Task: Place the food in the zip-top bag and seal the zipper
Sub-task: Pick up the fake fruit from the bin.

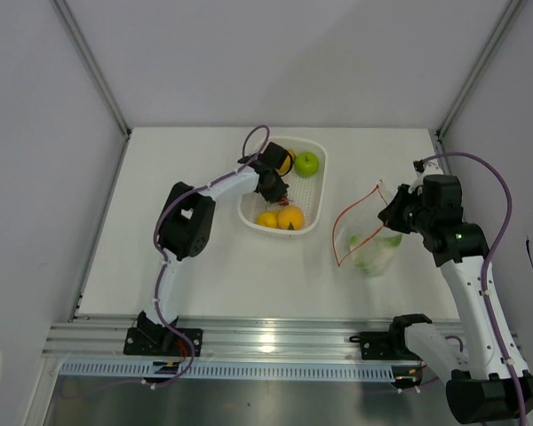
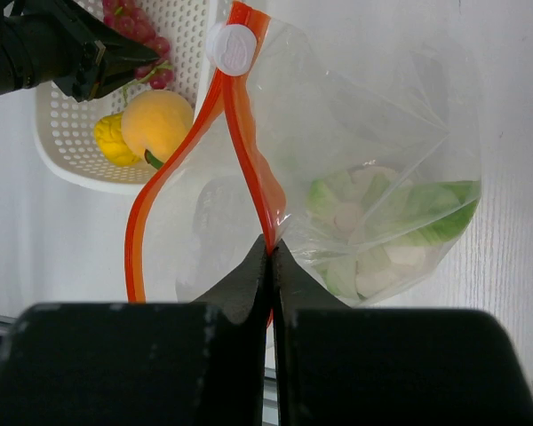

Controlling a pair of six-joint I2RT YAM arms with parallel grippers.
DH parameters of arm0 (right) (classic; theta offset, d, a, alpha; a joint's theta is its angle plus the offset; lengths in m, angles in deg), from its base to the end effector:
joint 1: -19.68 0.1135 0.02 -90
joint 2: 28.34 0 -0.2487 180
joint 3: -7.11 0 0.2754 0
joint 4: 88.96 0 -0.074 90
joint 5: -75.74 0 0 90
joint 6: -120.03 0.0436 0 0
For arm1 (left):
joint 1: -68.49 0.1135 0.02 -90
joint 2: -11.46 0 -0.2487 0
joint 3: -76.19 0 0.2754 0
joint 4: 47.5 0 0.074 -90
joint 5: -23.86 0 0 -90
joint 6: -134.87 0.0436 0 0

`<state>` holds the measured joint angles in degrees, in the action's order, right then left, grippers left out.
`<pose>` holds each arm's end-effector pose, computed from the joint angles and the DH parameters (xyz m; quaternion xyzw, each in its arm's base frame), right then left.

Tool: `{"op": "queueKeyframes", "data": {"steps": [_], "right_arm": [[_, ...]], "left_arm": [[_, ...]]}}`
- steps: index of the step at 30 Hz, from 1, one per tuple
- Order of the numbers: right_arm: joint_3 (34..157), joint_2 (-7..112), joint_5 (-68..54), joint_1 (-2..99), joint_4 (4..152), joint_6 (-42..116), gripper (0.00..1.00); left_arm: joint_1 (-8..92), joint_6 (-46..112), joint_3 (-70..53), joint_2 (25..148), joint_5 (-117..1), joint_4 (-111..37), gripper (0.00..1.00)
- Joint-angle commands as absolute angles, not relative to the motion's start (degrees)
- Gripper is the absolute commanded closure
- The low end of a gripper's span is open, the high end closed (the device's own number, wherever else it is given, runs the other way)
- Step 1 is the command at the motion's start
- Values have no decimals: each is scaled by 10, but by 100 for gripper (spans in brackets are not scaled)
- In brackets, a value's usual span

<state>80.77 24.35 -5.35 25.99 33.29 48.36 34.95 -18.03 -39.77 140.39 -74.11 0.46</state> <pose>0.2181 0.0309 0.3398 0.0587 0.8901 0.1631 0.4215 0.4214 -0.2721 0.1427 -0.2616 0.9297 -0.1419 0.2170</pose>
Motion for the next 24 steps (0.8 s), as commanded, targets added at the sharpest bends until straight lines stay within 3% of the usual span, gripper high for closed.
{"op": "queueKeyframes", "data": {"steps": [1,9,24], "right_arm": [[807,233,-52,262,348,478,100],[803,232,-63,262,350,476,100],[809,261,-75,262,343,477,100]], "left_arm": [[342,-172,-341,1367,-720,-44,86],[324,-190,-231,1316,-683,-140,98],[295,-204,-94,1211,-639,-251,99]]}}
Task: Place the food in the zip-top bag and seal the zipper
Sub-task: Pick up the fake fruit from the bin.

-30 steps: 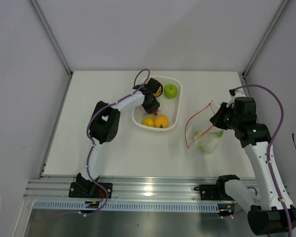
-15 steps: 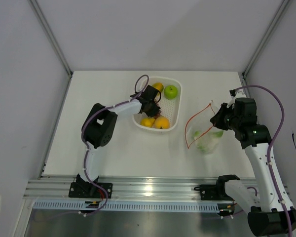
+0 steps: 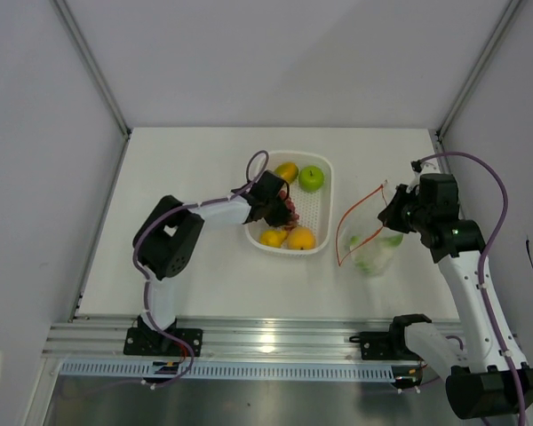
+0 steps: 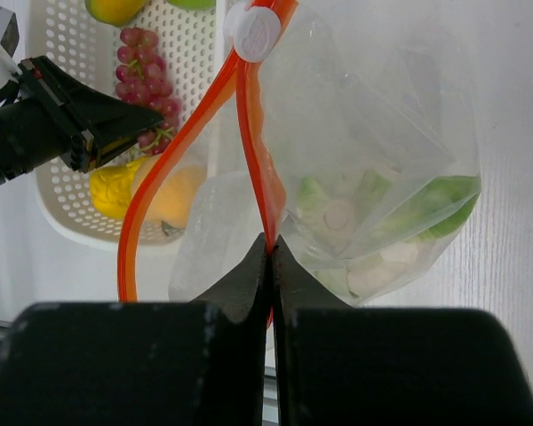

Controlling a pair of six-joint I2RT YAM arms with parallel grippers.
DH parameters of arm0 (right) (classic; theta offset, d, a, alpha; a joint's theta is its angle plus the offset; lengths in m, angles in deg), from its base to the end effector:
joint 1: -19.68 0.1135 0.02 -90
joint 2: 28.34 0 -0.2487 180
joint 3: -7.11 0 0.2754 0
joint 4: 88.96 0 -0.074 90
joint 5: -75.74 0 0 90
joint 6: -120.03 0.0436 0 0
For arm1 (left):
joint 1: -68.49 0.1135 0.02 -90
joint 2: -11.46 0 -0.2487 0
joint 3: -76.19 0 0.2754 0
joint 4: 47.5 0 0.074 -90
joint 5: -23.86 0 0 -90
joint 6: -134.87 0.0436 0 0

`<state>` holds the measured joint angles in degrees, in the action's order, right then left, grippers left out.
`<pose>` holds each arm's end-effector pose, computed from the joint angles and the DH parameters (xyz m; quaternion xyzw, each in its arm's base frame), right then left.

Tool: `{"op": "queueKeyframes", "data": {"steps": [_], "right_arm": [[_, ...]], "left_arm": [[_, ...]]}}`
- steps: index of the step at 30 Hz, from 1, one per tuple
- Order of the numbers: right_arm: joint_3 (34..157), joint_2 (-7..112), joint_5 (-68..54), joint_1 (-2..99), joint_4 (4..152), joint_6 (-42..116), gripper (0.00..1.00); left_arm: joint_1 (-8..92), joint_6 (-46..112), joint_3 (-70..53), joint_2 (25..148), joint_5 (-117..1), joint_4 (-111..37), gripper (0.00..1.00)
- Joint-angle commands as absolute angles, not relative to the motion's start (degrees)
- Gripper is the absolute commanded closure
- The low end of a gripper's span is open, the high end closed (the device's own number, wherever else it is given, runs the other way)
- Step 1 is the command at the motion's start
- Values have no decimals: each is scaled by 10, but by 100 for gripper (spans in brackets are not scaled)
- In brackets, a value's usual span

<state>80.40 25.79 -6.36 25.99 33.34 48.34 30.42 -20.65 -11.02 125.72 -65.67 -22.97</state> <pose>0.2241 0.0308 0.3324 0.0642 0.8969 0.1530 0.4099 0.3466 -0.2719 0.1229 -0.2227 0.9177 -0.2609 0.2005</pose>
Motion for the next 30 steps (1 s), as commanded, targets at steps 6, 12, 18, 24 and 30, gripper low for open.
{"op": "queueKeyframes", "data": {"steps": [6,12,18,24,30], "right_arm": [[811,277,-74,262,343,482,100],[832,300,-77,264,338,488,100],[875,330,-79,272,334,496,100],[889,349,-94,280,330,495,100],[898,359,-102,295,323,500,100]], "left_arm": [[294,-142,-108,1176,-676,-252,99],[298,-74,-139,1141,-707,-252,98],[300,6,-187,1111,-705,-238,99],[299,74,-129,1020,-536,-354,92],[286,81,-115,1011,-302,-479,94]]}}
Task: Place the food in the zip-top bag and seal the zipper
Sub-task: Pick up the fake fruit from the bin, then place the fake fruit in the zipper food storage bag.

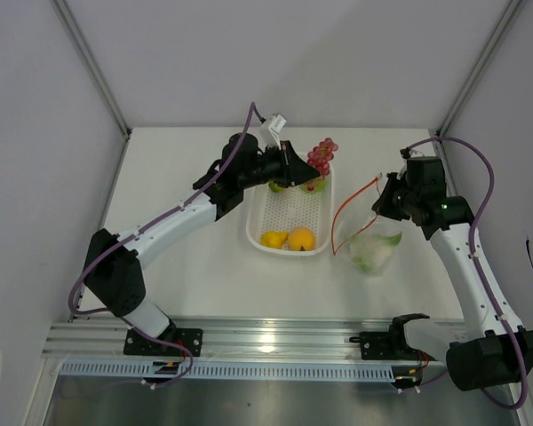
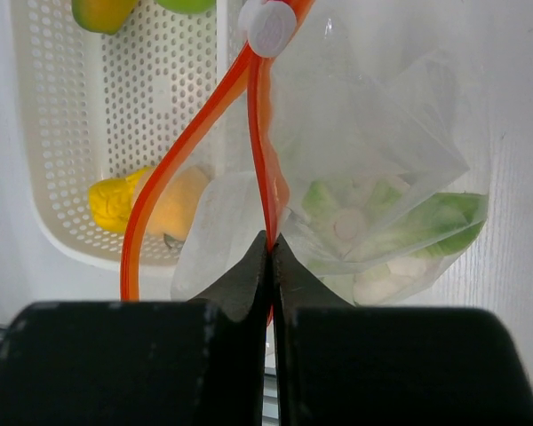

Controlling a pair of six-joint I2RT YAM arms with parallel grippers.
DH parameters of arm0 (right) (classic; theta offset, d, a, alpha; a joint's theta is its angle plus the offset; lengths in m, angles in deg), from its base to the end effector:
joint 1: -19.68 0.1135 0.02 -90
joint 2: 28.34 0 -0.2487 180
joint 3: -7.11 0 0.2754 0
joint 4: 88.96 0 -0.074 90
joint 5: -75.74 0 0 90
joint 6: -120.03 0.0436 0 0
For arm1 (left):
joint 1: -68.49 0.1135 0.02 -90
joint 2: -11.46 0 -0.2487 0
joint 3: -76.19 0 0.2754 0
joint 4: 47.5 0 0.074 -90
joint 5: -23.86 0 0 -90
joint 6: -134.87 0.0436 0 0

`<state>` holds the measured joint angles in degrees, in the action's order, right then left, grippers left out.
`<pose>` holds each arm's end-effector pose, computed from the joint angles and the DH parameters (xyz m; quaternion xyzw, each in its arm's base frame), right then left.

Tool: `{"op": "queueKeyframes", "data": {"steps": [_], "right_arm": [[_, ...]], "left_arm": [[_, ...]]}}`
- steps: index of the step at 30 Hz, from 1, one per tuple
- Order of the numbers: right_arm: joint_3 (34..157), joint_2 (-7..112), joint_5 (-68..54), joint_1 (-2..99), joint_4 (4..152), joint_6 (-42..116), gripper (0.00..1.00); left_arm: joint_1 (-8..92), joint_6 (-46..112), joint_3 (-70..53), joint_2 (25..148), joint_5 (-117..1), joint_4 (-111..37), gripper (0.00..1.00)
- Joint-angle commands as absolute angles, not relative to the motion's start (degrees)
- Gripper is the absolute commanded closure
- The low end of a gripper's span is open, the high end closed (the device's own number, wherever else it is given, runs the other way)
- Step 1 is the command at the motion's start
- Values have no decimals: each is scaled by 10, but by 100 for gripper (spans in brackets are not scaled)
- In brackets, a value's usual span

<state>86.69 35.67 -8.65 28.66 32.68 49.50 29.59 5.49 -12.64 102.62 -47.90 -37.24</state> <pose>0.2586 0.0452 0.3312 0.0642 0.9132 0.1417 0.3767 0.3127 -0.2699 0.3258 0.0959 0.7709 -0.4857 0.4008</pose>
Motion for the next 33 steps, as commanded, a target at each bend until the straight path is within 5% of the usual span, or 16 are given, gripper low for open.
{"op": "queueKeyframes", "data": {"steps": [1,7,13,18,33], "right_arm": [[900,360,-105,301,321,500,100],[916,359,-114,302,314,497,100],[927,357,-114,302,311,495,100],[933,354,-109,303,312,495,100],[922,347,-94,305,319,497,100]], "left_arm": [[283,77,-114,1017,-280,-492,94],[252,49,-130,1068,-173,-538,93],[227,63,-135,1105,-193,-467,93],[211,94,-177,1125,-245,-363,93],[160,117,-362,1198,-428,-89,73]]}}
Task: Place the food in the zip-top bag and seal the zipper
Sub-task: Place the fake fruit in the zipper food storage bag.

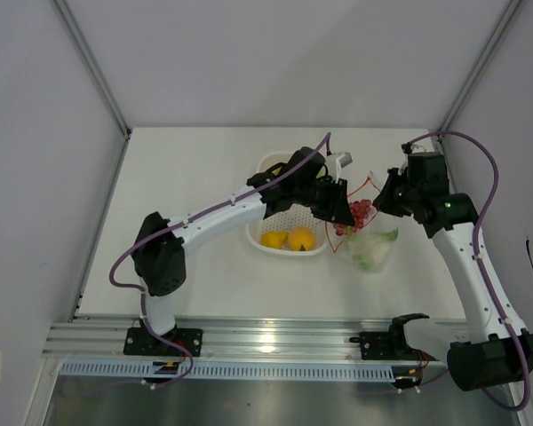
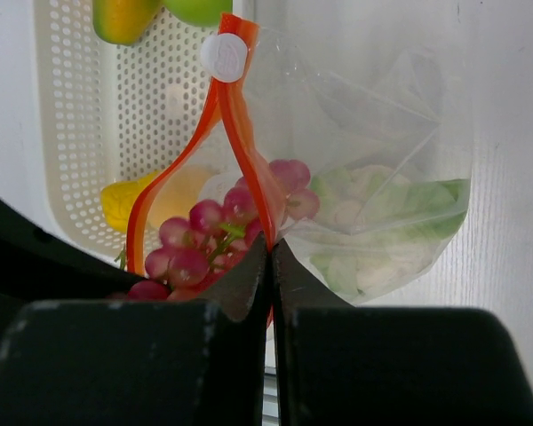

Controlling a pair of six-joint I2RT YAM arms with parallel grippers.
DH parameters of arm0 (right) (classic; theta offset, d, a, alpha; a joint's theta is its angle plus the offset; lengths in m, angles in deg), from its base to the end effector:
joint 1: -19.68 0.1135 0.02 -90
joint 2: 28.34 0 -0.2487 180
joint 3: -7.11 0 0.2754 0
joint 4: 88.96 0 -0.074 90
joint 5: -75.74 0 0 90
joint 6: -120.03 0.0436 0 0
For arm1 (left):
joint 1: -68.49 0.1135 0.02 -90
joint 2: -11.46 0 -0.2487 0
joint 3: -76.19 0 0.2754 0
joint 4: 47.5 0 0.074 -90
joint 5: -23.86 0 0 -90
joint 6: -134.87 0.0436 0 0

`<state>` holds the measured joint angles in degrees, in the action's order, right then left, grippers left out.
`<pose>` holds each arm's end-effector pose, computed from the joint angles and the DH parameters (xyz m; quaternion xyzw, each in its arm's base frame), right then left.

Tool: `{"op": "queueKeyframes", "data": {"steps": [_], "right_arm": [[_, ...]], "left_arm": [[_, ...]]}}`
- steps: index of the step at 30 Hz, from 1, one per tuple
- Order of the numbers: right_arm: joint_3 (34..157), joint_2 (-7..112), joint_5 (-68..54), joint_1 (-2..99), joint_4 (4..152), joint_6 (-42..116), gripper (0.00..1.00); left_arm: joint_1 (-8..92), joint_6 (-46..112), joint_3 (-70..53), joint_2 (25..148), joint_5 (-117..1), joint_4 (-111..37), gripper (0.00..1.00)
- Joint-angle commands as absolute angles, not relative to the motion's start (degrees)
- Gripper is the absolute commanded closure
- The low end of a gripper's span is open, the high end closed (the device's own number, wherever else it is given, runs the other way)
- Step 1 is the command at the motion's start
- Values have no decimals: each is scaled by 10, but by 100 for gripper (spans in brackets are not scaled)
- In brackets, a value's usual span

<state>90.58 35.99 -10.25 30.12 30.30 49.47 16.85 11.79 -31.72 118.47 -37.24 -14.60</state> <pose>0.2554 0.0502 0.3499 0.0572 0.9099 0.1364 0.3876 0.2710 -0.3763 0.2962 0.2560 0.8164 -0.4776 0.1999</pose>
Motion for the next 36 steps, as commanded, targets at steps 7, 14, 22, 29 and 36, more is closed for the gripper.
{"op": "queueKeyframes", "data": {"steps": [7,14,22,29,36], "right_arm": [[926,349,-75,304,325,507,100],[933,342,-70,301,314,506,100],[926,333,-42,277,299,495,100],[947,316,-10,261,277,491,100],[930,303,3,261,278,494,100]], "left_arm": [[132,127,-423,1214,-516,-44,33],[130,155,-387,1169,-596,-67,1],[131,157,-212,1015,-736,-199,1],[144,171,-184,1005,-756,-199,2],[164,203,-221,1073,-606,-212,31]]}}
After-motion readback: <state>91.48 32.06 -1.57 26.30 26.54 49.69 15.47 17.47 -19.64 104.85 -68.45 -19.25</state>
